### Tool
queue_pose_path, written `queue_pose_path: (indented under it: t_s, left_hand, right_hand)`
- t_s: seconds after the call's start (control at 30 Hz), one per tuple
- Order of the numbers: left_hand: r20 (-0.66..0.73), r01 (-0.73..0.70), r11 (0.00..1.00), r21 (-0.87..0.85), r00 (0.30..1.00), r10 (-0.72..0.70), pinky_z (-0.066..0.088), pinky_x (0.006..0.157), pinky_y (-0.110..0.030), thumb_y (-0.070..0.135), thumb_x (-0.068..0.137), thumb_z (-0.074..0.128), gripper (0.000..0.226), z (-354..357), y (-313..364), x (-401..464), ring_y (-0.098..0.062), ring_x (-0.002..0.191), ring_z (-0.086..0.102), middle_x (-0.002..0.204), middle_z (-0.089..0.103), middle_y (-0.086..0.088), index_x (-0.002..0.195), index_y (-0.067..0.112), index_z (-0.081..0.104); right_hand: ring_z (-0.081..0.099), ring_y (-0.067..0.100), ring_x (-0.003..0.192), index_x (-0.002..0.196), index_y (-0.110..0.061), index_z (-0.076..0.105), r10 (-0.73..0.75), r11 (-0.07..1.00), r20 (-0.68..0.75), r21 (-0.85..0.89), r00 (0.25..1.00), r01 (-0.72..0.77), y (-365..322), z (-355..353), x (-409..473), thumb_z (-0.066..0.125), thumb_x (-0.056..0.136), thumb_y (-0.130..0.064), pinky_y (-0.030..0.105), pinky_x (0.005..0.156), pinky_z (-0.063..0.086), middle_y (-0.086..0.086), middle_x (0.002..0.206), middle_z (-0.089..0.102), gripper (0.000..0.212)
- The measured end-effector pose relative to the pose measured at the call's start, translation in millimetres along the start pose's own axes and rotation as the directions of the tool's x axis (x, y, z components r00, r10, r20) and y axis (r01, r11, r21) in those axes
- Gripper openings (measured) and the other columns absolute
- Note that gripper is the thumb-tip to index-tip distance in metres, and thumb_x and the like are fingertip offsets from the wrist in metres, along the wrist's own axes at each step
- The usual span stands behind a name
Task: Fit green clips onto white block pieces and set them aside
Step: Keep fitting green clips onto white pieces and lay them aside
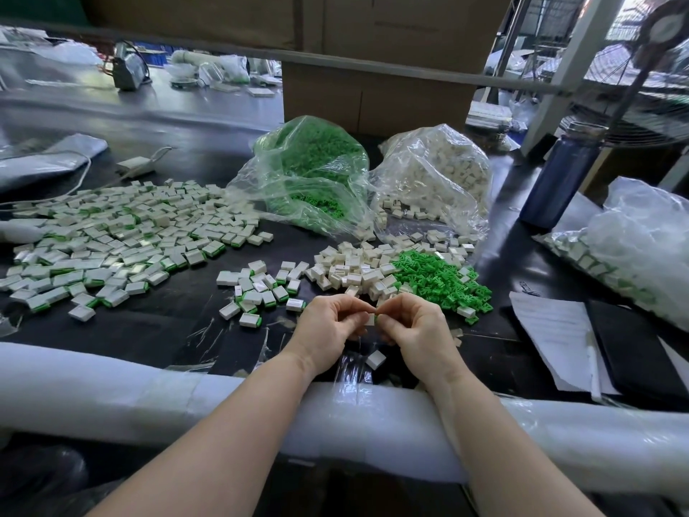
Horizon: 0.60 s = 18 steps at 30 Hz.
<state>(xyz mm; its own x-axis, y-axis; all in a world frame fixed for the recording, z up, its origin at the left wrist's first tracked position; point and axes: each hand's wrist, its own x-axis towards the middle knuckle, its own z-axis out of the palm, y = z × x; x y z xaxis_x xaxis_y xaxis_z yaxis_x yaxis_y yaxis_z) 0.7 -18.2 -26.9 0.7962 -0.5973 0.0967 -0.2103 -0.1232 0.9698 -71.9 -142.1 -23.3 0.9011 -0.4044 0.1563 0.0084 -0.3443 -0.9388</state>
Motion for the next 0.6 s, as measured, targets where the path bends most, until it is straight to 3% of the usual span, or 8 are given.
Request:
queue_pose_path:
  t_s: [0.1, 0.3, 0.4, 0.5, 0.6]
  left_hand:
    - [0.009, 0.003, 1.000, 0.007, 1.000, -0.003, 0.050, 0.065, -0.011, 0.000, 0.088, 0.058, 0.016, 1.3, -0.8, 0.1, -0.005, 0.068, 0.060, 0.081, 0.066, -0.003, 0.086, 0.013, 0.068]
    - [0.029, 0.025, 0.999, -0.028, 0.999, -0.025, 0.055, 0.078, -0.022, -0.002, 0.088, 0.057, 0.016, 1.3, -1.0, -0.5, -0.018, 0.082, 0.066, 0.086, 0.067, -0.008, 0.086, 0.010, 0.068]
    - [0.040, 0.027, 0.999, -0.030, 0.999, -0.026, 0.053, 0.072, -0.015, -0.003, 0.087, 0.057, 0.014, 0.9, -0.8, -1.2, -0.009, 0.072, 0.064, 0.083, 0.066, -0.006, 0.088, 0.005, 0.068]
    - [0.056, 0.009, 0.996, 0.089, 0.998, -0.014, 0.049, 0.073, -0.012, 0.001, 0.087, 0.060, 0.014, 0.4, -1.9, -0.7, -0.003, 0.071, 0.060, 0.081, 0.066, -0.002, 0.086, 0.011, 0.069]
    - [0.044, -0.005, 0.992, 0.125, 0.999, -0.001, 0.051, 0.083, -0.024, 0.002, 0.086, 0.062, 0.015, 0.8, -3.4, -0.1, -0.010, 0.075, 0.061, 0.082, 0.067, -0.003, 0.085, 0.014, 0.070]
  right_hand:
    - [0.060, 0.009, 0.057, 0.092, -0.017, 0.050, 0.018, 0.999, 0.010, 0.047, 1.000, -0.018, 0.9, -0.5, -1.1, 0.063, 0.082, 0.004, 0.025, 0.062, 0.051, 0.001, 0.064, 0.064, 0.027]
    - [0.059, 0.006, 0.053, 0.090, -0.017, 0.047, 0.027, 0.995, 0.042, 0.090, 0.999, -0.031, 1.7, -2.1, -1.2, 0.062, 0.082, 0.006, 0.022, 0.058, 0.048, -0.001, 0.058, 0.063, 0.029]
    - [0.058, 0.009, 0.053, 0.088, -0.017, 0.047, 0.034, 0.995, 0.053, 0.092, 0.998, -0.039, 1.5, -2.8, -1.4, 0.062, 0.081, 0.008, 0.027, 0.060, 0.049, -0.001, 0.057, 0.063, 0.030]
    - [0.054, 0.012, 0.053, 0.086, -0.017, 0.047, 0.035, 0.996, 0.063, 0.076, 0.997, -0.040, 2.4, -2.3, -1.6, 0.063, 0.080, 0.008, 0.028, 0.058, 0.047, 0.002, 0.059, 0.061, 0.030]
    - [0.052, 0.010, 0.050, 0.085, -0.015, 0.048, 0.036, 0.996, 0.059, 0.076, 0.998, -0.040, 2.6, -2.1, -1.3, 0.062, 0.079, 0.009, 0.024, 0.055, 0.044, 0.004, 0.060, 0.061, 0.029]
